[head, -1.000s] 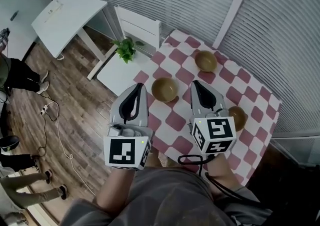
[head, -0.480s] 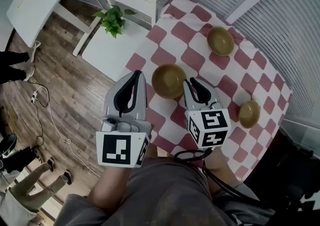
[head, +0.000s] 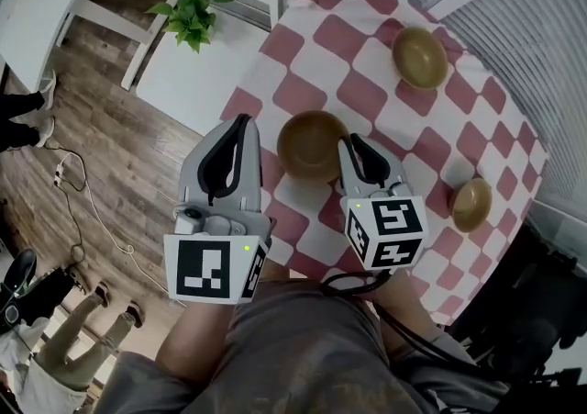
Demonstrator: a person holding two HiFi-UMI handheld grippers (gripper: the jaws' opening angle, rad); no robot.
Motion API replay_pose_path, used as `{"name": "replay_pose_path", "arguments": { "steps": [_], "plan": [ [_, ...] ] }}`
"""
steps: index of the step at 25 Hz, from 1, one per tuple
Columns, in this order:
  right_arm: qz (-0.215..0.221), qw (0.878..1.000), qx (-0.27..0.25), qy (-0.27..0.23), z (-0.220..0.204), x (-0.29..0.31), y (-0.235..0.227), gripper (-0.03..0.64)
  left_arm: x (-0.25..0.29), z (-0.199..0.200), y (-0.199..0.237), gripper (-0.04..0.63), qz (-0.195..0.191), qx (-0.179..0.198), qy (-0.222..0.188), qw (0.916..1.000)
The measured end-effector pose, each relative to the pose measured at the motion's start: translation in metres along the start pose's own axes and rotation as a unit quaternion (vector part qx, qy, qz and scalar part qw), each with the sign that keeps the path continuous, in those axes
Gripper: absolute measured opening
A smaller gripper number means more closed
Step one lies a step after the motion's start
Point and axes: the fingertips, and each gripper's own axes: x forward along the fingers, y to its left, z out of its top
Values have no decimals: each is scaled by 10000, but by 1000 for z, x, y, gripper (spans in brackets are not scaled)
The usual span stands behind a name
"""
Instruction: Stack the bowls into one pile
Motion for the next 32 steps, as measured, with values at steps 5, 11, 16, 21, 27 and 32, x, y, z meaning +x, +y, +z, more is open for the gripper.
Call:
{"name": "replay_pose_path", "arguments": {
  "steps": [5,11,16,21,27,32],
  "plan": [
    [29,9996,259,-76,0,2,-1,46,3,-2,-3,0,-52,41,46,10000],
    [155,9958,812,-386,10,-9,-3,38,-2,5,-13,0,-118,137,12,9998],
    [131,9895,1197,-795,29,-34,-19,38,-7,28,-38,0,-308,295,-250,9988],
    [-52,9854,1250,-1159,48,-83,-42,37,-22,56,-85,0,-570,451,-450,9963],
    [-683,9736,1379,-1689,57,-151,-95,37,-20,84,-163,0,-1306,680,-775,9861],
    [-1288,9597,1678,-1851,28,-204,-150,37,-18,81,-229,0,-1868,792,-770,9762]
  ]
}}
